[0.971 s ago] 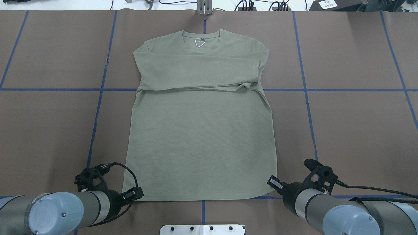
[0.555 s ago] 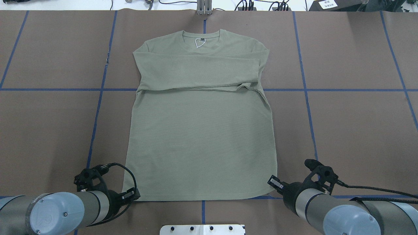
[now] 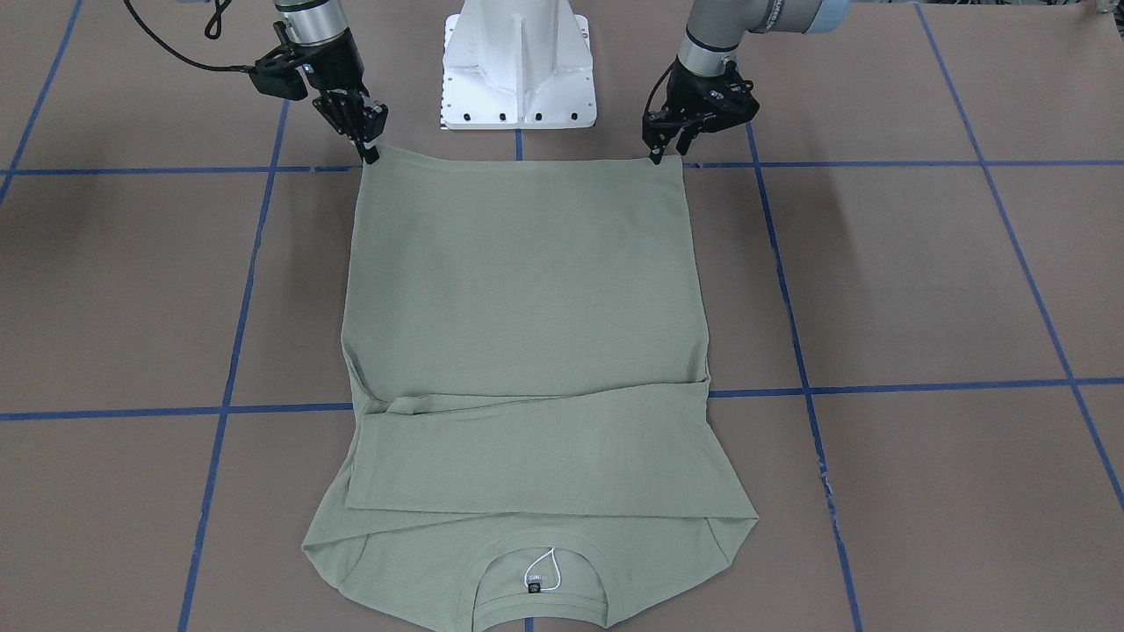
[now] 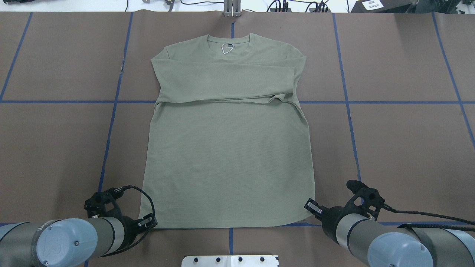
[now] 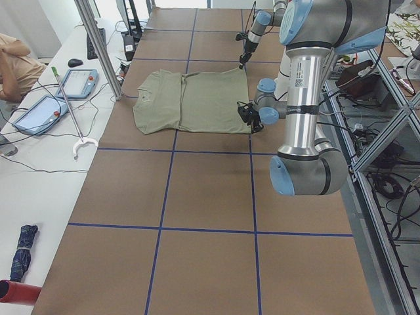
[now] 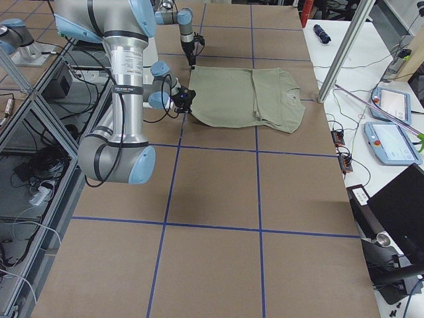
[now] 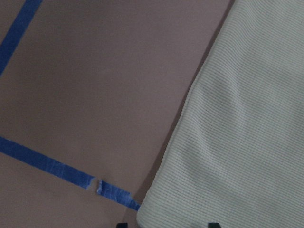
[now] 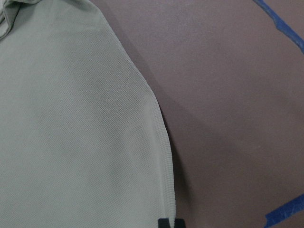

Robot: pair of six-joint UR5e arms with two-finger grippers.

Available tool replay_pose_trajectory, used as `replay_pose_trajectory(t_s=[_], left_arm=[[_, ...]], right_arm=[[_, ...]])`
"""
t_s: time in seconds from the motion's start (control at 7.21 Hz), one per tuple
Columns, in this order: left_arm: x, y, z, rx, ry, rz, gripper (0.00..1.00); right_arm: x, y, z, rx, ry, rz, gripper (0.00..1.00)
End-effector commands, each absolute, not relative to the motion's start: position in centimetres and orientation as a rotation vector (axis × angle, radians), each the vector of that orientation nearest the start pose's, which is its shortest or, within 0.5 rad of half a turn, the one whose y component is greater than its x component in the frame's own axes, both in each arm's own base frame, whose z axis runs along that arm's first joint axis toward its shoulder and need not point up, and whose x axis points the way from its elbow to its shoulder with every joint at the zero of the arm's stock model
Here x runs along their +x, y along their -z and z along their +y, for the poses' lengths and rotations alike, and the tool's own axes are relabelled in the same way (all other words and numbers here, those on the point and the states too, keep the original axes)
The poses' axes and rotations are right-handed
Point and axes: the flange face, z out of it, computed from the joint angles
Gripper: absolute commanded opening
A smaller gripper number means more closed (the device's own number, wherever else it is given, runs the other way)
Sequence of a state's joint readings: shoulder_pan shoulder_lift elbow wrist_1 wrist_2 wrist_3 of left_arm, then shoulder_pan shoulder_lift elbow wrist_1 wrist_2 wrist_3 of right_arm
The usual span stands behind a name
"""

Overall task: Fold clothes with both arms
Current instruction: 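Move both grippers to the hem corners nearest the robot and grasp them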

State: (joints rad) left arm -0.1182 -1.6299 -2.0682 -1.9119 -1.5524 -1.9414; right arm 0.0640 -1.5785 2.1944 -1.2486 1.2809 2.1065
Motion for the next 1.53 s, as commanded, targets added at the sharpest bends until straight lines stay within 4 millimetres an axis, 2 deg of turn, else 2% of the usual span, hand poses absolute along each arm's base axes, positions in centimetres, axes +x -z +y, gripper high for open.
replay_pose_trajectory(t_s=[0.0,0.14,0.28,0.56,0.69,0.83,0.97,1.11,1.39], left_arm=[[48.0,-36.7,-19.4,-0.097,0.467,0.889,0.10],[47.9,-36.5,-19.3,-0.099,0.466,0.895,0.00],[47.5,-35.4,-19.5,-0.103,0.469,0.916,0.00],[44.5,-30.9,-19.4,-0.119,0.464,1.014,0.00],[43.4,-29.5,-19.2,-0.149,0.450,1.042,0.00],[40.4,-29.3,-18.8,-0.176,0.438,1.047,0.00],[36.7,-28.0,-18.1,-0.204,0.420,1.069,0.00],[35.1,-27.3,-17.8,-0.208,0.419,1.082,0.00],[34.7,-25.9,-17.7,-0.232,0.444,1.115,0.00]], right_arm=[[-44.1,-33.7,-19.1,0.046,-0.688,-0.988,0.00],[-44.0,-33.7,-19.3,0.047,-0.691,-0.990,0.00],[-44.1,-33.6,-19.4,0.046,-0.694,-0.991,0.00],[-43.6,-33.0,-19.5,0.043,-0.696,-1.003,0.00],[-43.4,-32.6,-19.5,0.040,-0.697,-1.012,0.00],[-42.9,-31.9,-19.3,0.032,-0.697,-1.027,0.00],[-42.5,-31.7,-18.8,0.022,-0.688,-1.030,0.00],[-40.9,-30.5,-17.4,-0.025,-0.655,-1.050,0.00],[-36.5,-29.0,-15.5,-0.130,-0.609,-1.056,0.00]])
